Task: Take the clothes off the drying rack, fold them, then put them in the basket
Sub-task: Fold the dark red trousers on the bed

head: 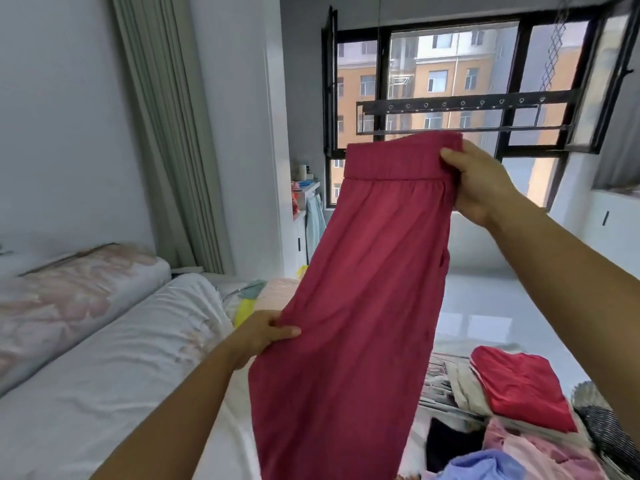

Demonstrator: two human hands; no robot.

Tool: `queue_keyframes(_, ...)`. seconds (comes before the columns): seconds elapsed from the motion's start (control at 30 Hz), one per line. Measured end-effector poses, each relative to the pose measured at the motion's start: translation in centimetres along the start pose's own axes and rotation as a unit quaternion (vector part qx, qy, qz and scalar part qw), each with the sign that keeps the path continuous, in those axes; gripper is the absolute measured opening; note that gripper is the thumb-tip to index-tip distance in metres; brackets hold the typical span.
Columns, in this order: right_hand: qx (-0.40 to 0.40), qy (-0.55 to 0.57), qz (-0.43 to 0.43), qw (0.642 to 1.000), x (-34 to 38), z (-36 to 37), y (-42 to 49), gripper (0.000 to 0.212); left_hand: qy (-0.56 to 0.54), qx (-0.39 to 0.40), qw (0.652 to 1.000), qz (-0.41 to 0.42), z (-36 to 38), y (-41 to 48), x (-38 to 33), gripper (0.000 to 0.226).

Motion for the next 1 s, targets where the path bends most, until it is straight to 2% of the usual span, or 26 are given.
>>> queue_keyframes(0.1,0.014,-0.027,0.004,1.0,-1.5,-0.3,1.9,0.034,-0.03,-0.148,0.988,0.018,-2.9,0.4,0.9,0.056)
queue_keyframes(0.17,0.003,-0.015,-0.008,1.0,-2.2,-0.6,3.2,0.032,-0.036,-0.202,0.978,0.04,-4.7,0.8,0.0,0.051)
queue_keyframes(0.23,-0.016,0.008,-0.021,1.0,-2.5,-0.6,4.7,0.029,-0.001,-0.172,0.984,0.038,-5.1,1.3,-0.3,0.03)
queue_keyframes(0.3,-0.026,0.012,-0.027,0.999,-3.0,-0.2,6.2,0.026,0.064,-0.131,0.989,0.005,-4.9,1.9,1.4,0.022)
queue_keyframes(0.37,-0.025,0.002,-0.032,0.999,-3.8,0.3,7.9,0.024,0.075,-0.188,0.979,0.013,-6.2,3.1,2.1,0.025)
queue_keyframes(0.43,-0.039,0.001,-0.037,0.999,-4.9,0.6,9.6,0.023,0.052,-0.248,0.967,0.027,-8.0,4.8,2.3,0.018)
queue_keyframes(0.5,-0.072,0.003,-0.034,0.997,-6.2,0.3,11.4,0.022,0.035,-0.194,0.98,0.007,-8.4,7.0,3.1,0.014)
queue_keyframes(0.57,-0.094,-0.013,-0.021,0.995,-7.9,0.0,13.2,0.021,0.029,-0.102,0.993,-0.041,-8.1,8.8,5.8,0.023)
queue_keyframes(0.6,-0.098,-0.023,-0.011,0.995,-8.9,0.1,14.1,0.022,0.035,-0.093,0.993,-0.061,-8.4,9.7,7.0,0.025)
queue_keyframes(0.73,-0.115,-0.018,0.029,0.993,-12.9,1.2,17.0,0.024,0.025,-0.204,0.976,-0.065,-13.0,15.5,8.9,0.027)
queue_keyframes(0.83,-0.14,0.0,0.031,0.99,-14.6,1.5,19.1,0.029,0.038,-0.263,0.964,-0.016,-17.0,20.4,6.7,0.021)
queue_keyframes(1.0,-0.157,0.084,-0.001,0.984,-15.0,2.1,21.8,0.022,0.073,-0.303,0.948,0.069,-23.7,26.8,0.2,0.015)
Point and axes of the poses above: each hand's wrist, its own y-axis towards the middle knuckle, its own z-axis out of the palm, x = y × z, the point moved 6 cm from there along y, towards the middle knuckle, and after that the axes turned 3 degrees about -x, right-handed, at the moved point
